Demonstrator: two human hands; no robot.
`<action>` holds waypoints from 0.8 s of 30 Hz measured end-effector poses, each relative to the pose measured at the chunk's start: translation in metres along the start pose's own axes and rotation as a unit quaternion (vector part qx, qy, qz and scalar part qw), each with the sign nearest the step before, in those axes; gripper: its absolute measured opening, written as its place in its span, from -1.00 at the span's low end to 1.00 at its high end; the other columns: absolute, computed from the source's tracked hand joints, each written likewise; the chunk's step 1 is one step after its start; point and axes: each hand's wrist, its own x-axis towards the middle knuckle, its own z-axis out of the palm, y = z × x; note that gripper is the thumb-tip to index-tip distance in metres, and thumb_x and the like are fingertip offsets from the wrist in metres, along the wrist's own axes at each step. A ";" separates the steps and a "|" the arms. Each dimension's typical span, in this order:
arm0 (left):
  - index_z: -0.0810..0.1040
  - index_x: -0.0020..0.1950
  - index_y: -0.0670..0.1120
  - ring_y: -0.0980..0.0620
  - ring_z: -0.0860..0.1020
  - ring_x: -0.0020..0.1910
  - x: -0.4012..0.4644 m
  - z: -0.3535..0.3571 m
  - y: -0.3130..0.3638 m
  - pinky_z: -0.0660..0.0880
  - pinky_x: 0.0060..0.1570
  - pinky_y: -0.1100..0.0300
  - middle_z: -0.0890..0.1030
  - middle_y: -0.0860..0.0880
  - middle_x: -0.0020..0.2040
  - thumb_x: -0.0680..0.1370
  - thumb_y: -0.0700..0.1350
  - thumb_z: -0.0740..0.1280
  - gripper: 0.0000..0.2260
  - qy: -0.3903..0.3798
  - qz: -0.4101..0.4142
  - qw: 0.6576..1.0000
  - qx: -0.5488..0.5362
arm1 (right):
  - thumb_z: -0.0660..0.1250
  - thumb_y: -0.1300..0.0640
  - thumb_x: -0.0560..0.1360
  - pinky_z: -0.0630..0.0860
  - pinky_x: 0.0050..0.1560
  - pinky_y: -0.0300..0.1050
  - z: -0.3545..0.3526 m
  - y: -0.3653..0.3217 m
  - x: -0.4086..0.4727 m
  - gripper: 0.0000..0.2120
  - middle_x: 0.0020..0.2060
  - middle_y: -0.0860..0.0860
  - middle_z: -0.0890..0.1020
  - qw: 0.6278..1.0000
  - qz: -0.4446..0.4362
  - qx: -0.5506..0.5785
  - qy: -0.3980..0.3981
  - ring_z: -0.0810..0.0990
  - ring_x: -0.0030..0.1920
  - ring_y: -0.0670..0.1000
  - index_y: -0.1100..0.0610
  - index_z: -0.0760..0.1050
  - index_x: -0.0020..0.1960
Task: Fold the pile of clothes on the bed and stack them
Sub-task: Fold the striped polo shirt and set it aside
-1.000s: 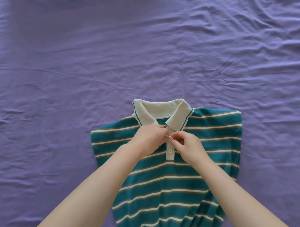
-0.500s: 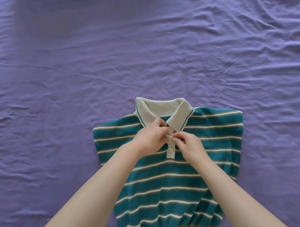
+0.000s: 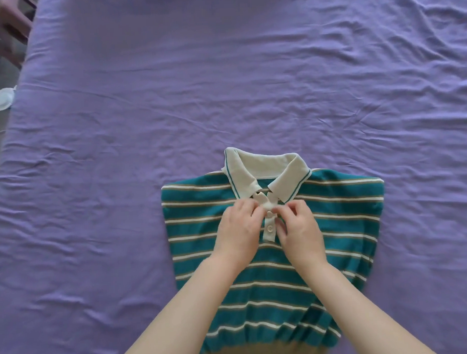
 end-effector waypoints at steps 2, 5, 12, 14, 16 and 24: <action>0.47 0.35 -0.08 -0.18 0.40 0.36 -0.023 0.013 0.003 0.37 0.32 -0.11 0.49 -0.07 0.34 0.46 -0.19 0.43 -0.54 -0.094 -0.008 0.995 0.035 | 0.43 0.20 0.44 0.55 0.00 0.16 0.007 0.002 -0.014 -0.68 0.11 0.19 0.56 0.996 -0.062 -0.066 0.009 0.55 0.08 0.20 0.17 0.56 0.20; -0.22 0.55 0.10 -0.18 -0.33 0.51 -0.042 0.029 0.001 -0.38 0.36 -0.31 -0.21 0.03 0.55 0.60 0.24 0.05 -0.35 -0.238 -0.077 0.963 0.104 | 0.15 -0.12 0.58 0.01 0.45 0.27 0.020 0.010 -0.022 -0.41 0.52 0.18 0.12 0.977 -0.029 -0.184 -0.103 0.10 0.51 0.22 -0.01 0.09 0.54; -0.40 0.48 0.19 -0.21 -0.39 0.48 -0.037 0.038 -0.005 -0.31 0.31 -0.43 -0.42 0.07 0.48 0.48 0.42 -0.01 -0.23 -0.269 -0.136 0.946 0.123 | -0.11 -0.38 0.51 -0.34 0.40 0.29 0.030 0.025 -0.025 -0.27 0.44 0.05 -0.36 0.949 -0.022 -0.265 -0.167 -0.30 0.52 0.17 -0.17 -0.48 0.44; -0.35 0.51 0.17 -0.21 -0.36 0.50 -0.048 0.035 0.003 -0.23 0.36 -0.39 -0.39 0.01 0.52 0.50 0.39 0.05 -0.23 -0.258 -0.151 0.948 0.107 | -0.09 -0.34 0.53 -0.20 0.44 0.32 0.023 0.026 -0.047 -0.31 0.51 0.08 -0.18 0.947 -0.026 -0.277 -0.161 -0.17 0.54 0.20 -0.14 -0.30 0.51; -0.31 0.53 0.14 -0.19 -0.35 0.50 -0.071 0.034 0.010 -0.19 0.41 -0.34 -0.37 -0.04 0.53 0.55 0.32 0.08 -0.26 -0.250 -0.159 0.951 0.093 | -0.08 -0.26 0.56 0.06 0.42 0.36 0.014 0.031 -0.087 -0.41 0.50 0.15 0.17 0.952 -0.024 -0.265 -0.153 0.12 0.50 0.25 -0.06 0.12 0.53; -0.14 0.55 0.21 -0.11 -0.17 0.55 -0.224 0.025 0.014 -0.03 0.46 -0.16 -0.19 -0.05 0.58 0.61 0.23 0.06 -0.42 -0.236 -0.248 0.937 0.073 | 0.17 -0.02 0.53 0.43 0.20 0.28 0.025 0.034 -0.246 -0.60 0.35 0.27 0.43 0.977 0.056 -0.189 -0.077 0.40 0.34 0.34 0.07 0.53 0.30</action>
